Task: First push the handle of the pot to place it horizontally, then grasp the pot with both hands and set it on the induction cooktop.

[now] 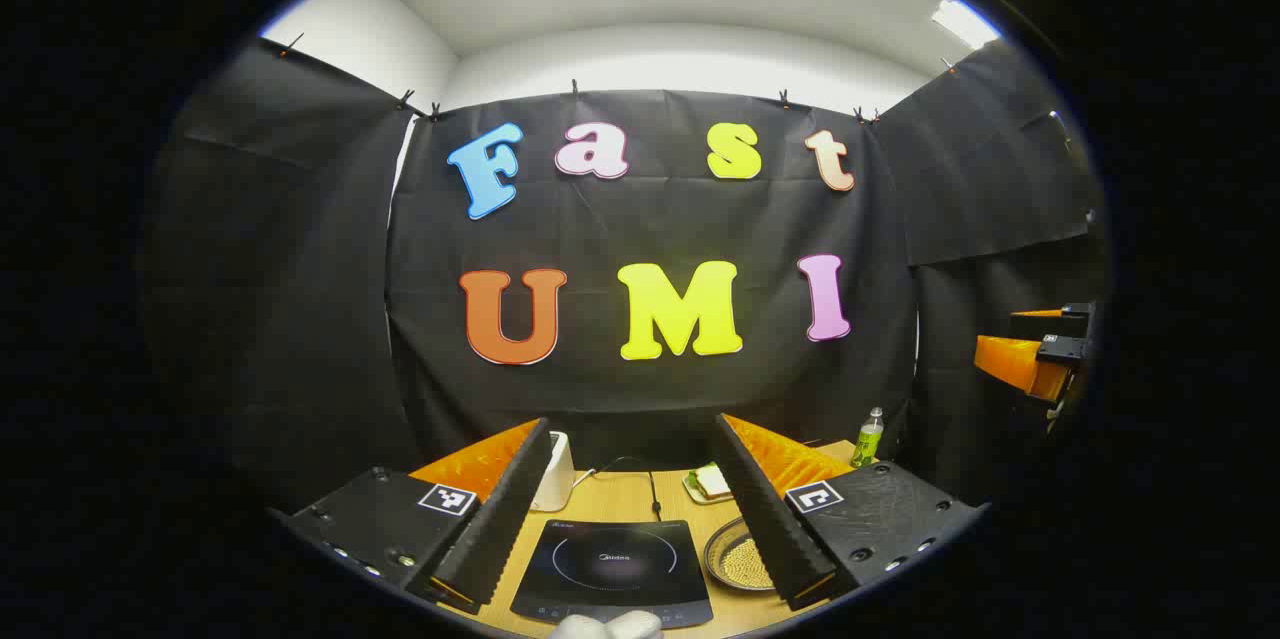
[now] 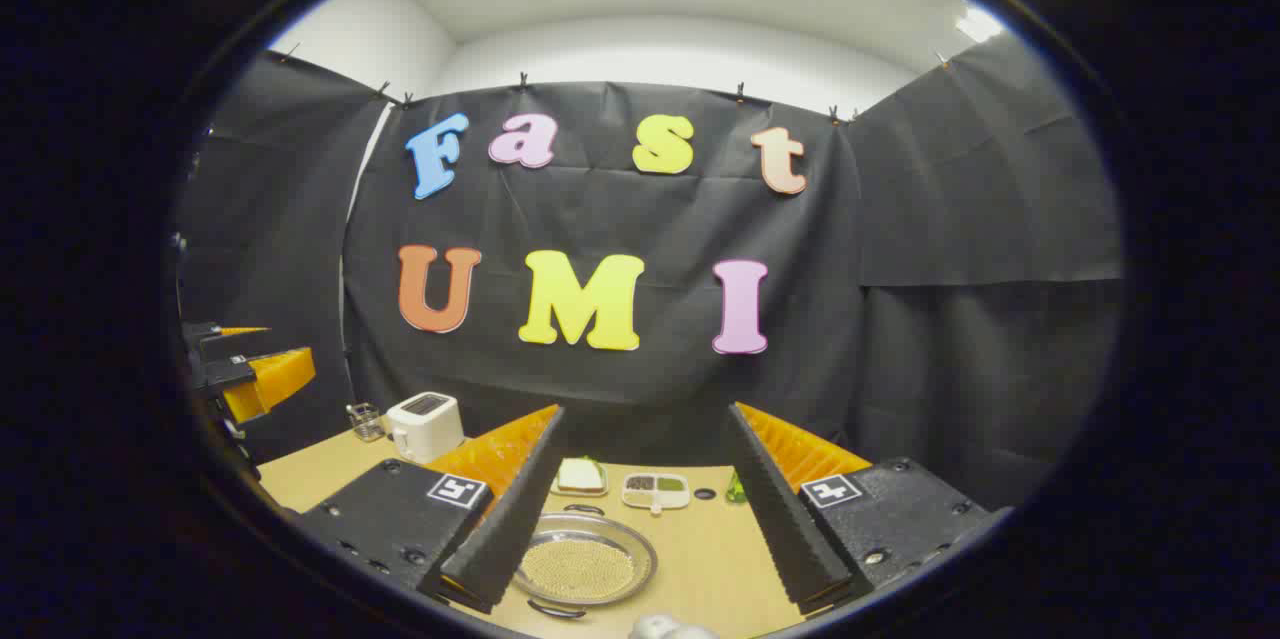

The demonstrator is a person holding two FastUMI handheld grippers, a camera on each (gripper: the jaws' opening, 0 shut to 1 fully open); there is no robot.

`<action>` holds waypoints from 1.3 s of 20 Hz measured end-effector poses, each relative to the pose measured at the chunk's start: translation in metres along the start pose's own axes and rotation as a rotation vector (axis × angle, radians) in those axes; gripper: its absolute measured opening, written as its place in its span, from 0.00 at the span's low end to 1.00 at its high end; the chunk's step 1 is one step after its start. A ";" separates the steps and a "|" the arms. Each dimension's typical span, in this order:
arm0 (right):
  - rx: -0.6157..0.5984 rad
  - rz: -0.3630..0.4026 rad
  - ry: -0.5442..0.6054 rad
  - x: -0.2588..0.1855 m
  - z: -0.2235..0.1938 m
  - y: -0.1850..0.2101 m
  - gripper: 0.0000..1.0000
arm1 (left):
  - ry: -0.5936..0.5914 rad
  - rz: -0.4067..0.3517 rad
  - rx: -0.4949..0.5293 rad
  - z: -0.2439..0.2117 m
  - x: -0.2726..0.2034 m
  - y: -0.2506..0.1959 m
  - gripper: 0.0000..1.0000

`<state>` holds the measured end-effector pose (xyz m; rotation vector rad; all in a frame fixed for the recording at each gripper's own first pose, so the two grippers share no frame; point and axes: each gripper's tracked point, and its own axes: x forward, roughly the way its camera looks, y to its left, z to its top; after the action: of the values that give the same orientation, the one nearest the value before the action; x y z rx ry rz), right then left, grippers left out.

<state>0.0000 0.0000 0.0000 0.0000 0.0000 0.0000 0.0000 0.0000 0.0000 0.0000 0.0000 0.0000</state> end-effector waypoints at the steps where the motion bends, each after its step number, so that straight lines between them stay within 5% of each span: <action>1: -0.001 -0.002 -0.003 0.001 0.001 -0.001 0.99 | 0.001 0.001 0.002 0.000 0.001 0.001 0.96; 3: -0.007 -0.004 -0.005 0.002 0.001 -0.002 0.97 | 0.005 0.001 0.007 -0.002 0.002 0.002 0.89; 22: 0.021 0.033 0.013 0.005 -0.005 0.013 0.96 | 0.014 0.018 0.010 -0.006 0.001 0.011 0.89; 25: 0.042 0.091 0.033 0.004 -0.007 0.026 0.87 | 0.015 0.023 0.011 -0.008 -0.001 0.013 0.89; 26: 0.051 0.124 0.035 0.004 -0.006 0.033 0.72 | 0.015 0.023 0.011 -0.008 -0.002 0.013 0.89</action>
<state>0.0044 0.0331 -0.0064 0.0514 0.0353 0.1244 -0.0018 0.0126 -0.0084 0.0110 0.0148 0.0230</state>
